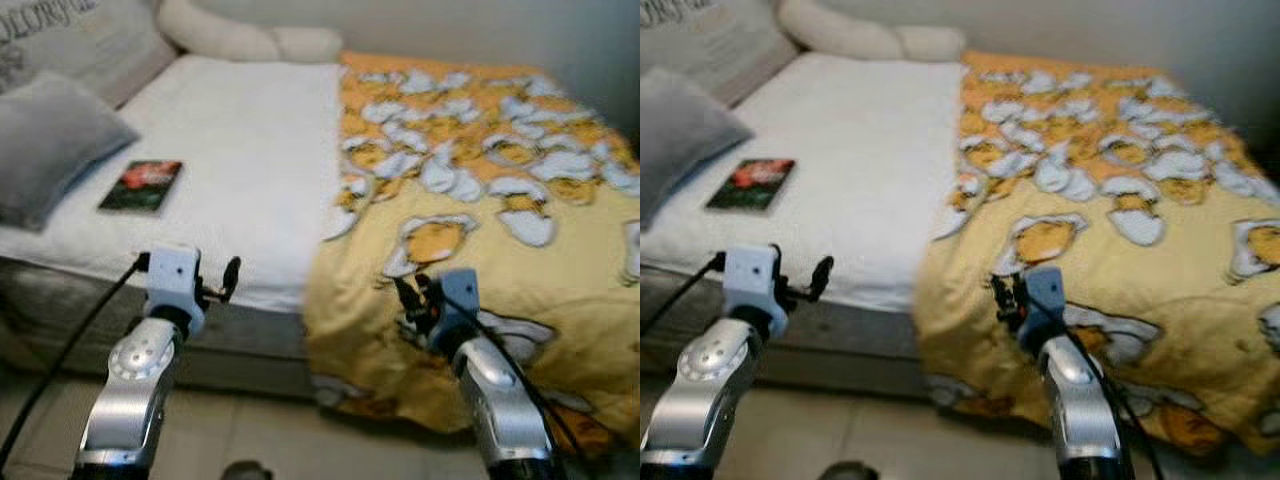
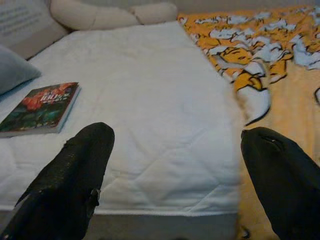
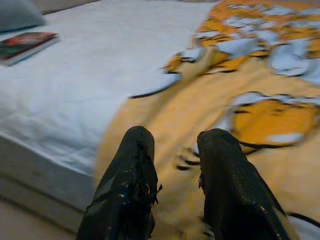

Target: Clean up the room

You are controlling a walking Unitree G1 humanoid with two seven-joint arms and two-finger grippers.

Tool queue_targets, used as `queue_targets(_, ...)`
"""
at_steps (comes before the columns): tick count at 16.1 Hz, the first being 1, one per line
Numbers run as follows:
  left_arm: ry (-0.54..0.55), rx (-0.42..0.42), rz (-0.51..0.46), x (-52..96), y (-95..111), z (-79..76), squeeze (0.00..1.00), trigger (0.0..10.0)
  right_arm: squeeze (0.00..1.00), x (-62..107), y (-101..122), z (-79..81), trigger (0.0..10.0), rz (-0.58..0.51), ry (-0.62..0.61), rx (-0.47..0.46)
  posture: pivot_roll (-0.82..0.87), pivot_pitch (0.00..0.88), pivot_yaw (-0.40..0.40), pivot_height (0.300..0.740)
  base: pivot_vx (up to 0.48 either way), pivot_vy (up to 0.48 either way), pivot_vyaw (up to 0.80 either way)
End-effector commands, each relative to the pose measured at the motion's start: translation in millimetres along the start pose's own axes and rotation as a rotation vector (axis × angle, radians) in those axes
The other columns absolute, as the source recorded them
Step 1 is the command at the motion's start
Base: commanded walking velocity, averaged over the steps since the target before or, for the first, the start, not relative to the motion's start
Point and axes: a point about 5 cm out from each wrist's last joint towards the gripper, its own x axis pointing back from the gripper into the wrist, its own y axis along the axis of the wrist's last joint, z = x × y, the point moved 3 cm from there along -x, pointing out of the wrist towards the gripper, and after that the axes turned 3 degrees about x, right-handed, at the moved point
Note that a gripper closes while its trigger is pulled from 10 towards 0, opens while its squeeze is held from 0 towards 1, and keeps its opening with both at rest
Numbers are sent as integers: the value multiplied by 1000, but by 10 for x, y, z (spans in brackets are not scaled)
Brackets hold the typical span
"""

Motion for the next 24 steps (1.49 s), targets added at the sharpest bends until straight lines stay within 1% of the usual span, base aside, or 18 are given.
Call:
queue_targets(1, 7, -1, 10, 9, -50, -17, 0, 10000, 0, 0, 93, -47, 10000, -20, -55, 15, 57, 0, -15, 740, 0, -394, 0)
queue_targets(2, 14, -1, 7, 16, -62, -13, 0, 10000, 0, 19, 93, -69, 10000, -13, -89, 10, 55, 0, -15, 740, 0, -390, 0)
queue_targets(4, 21, 3, 2, 16, -62, -29, 0, 10000, 0, 56, 90, -110, 10000, -9, -119, 27, 36, 0, -5, 740, 0, -392, 0)
queue_targets(5, 25, 17, -5, 0, -51, -58, 0, 10000, 0, 97, 102, -147, 10000, -13, -136, 36, 24, 0, 0, 740, 0, -390, 0)
queue_targets(7, 9, 13, -5, -45, -55, -109, 0, 10000, 0, 158, 118, -215, 10000, -24, -180, 31, 3, 0, 9, 740, 0, -386, 0)
queue_targets(9, -5, 6, -19, -83, -24, -116, 0, 10000, 0, 201, 114, -267, 10000, -22, -230, -4, -4, 0, 18, 740, 0, -375, 0)
queue_targets(10, -16, 19, -16, -99, -19, -129, 0, 10000, 0, 223, 84, -316, 10000, -20, -274, -45, 0, 0, 21, 740, 0, 0, -750)
queue_targets(11, -24, 25, -31, -101, 4, -155, 0, 10000, 0, 231, 73, -348, 10000, -19, -289, -54, -5, 0, 23, 740, 0, 0, -756)
queue_targets(12, -29, 10, -37, -100, 14, -146, 0, 10000, 0, 227, 71, -352, 10000, -18, -298, -51, -7, 0, 23, 740, 0, 0, -756)
queue_targets(13, -44, -6, -36, -99, -16, -148, 0, 10000, 0, 238, 60, -376, 10000, -17, -335, -59, -13, 0, 15, 740, 0, 0, -756)
queue_targets(15, -70, -4, -42, -83, -6, -184, 0, 10000, 0, 263, 60, -383, 10000, -20, -350, -66, -4, 0, 10, 740, 0, 0, -756)
queue_targets(17, -101, 18, -41, -69, 7, -197, 0, 10000, 0, 292, 35, -349, 10000, -28, -354, -73, -15, 0, 18, 740, 339, 0, -759)
queue_targets(18, -108, 12, -34, -87, -15, -196, 0, 10000, 0, 324, 19, -344, 10000, -28, -368, -72, -27, 0, 25, 740, 390, 0, -763)
queue_targets(24, -139, 13, -32, -144, -7, -286, 0, 10000, 0, 382, 42, -437, 10000, -41, -404, -58, -58, 0, 36, 740, 431, 0, -751)
